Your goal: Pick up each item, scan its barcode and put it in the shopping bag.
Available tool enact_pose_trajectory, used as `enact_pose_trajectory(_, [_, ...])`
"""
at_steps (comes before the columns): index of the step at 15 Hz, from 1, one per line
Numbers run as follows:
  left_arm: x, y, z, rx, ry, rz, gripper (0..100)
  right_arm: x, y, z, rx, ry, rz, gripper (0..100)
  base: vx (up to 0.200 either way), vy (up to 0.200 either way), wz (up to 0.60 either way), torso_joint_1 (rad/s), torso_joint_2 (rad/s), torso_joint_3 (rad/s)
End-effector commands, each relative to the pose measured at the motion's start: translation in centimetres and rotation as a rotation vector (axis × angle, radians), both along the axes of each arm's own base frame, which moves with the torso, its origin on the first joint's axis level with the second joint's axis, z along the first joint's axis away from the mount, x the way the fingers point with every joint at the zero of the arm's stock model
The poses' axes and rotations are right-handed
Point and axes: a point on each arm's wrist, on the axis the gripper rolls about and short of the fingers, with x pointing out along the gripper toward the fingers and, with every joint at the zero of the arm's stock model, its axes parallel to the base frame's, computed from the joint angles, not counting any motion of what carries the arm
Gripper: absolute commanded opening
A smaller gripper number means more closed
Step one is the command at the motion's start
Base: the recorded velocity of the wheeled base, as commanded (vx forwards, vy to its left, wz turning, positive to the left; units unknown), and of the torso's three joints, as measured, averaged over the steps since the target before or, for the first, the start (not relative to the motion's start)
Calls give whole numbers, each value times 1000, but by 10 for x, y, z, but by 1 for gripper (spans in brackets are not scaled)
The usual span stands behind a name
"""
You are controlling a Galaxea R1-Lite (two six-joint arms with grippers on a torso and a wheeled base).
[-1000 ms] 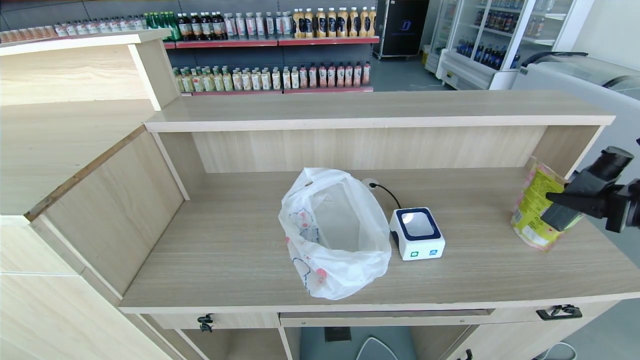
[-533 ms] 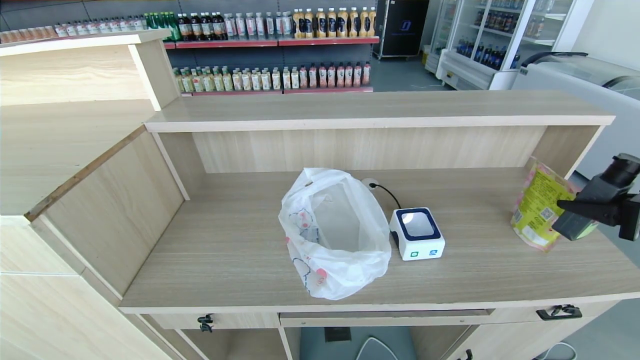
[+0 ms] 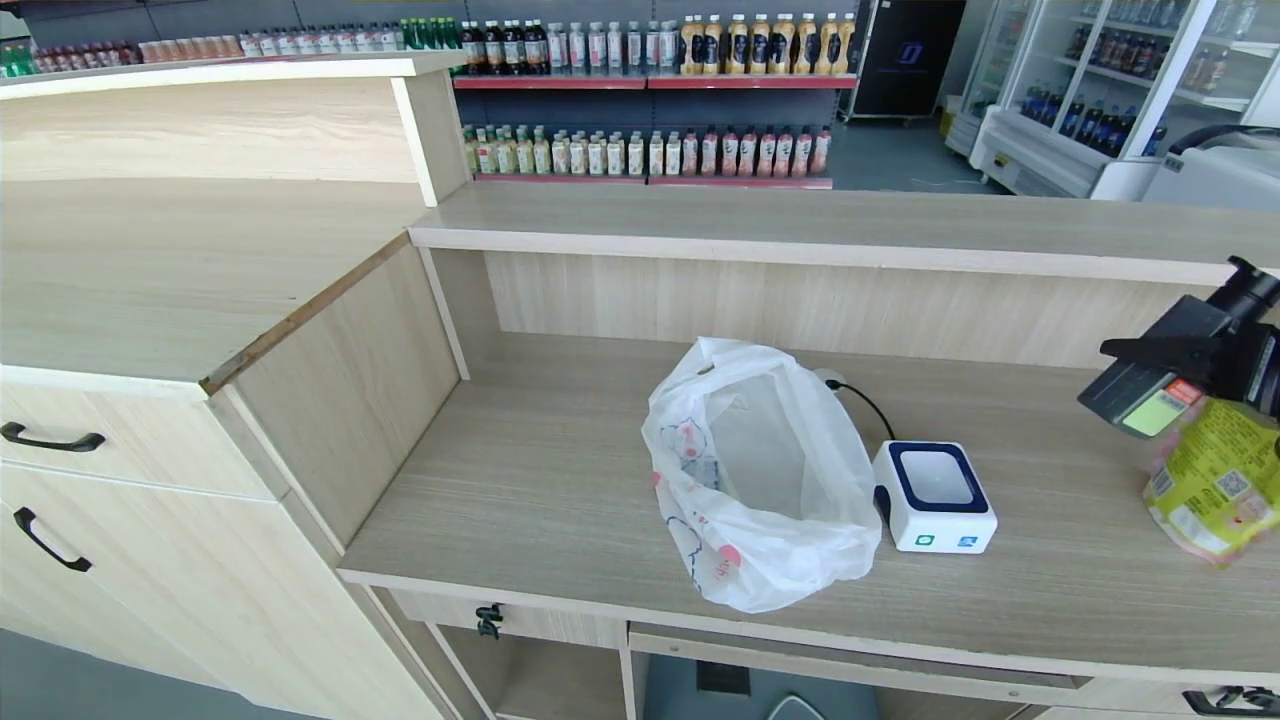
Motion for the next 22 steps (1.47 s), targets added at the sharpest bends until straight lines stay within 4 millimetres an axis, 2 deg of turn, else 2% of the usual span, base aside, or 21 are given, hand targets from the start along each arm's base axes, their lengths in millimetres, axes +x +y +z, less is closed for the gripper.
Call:
enact_pose_trajectory(1, [0,0,0,-1,0,0,100,10,5,-3,12,23,11,0,0,0,0,0,0,0])
enact_pose_trajectory(4, [0,0,0,1,0,0,100,25,16,-12,1,103,-56,0,0,0,0,0,0,0])
enact_pose_trajectory(8, [0,0,0,-1,0,0,100,39,34,-11,111,259,-159,0,0,0,0,0,0,0])
enact_pose_trajectory(14, [0,0,0,1,0,1,100,59,61,-39,193,412,-235,0,0,0,0,0,0,0])
enact_pose_trajectory(18, [0,0,0,1,0,1,100,59,61,-42,197,422,-254,0,0,0,0,0,0,0])
enact_pose_trajectory(22, [0,0,0,-1,0,0,100,69,62,-54,216,464,-272,0,0,0,0,0,0,0])
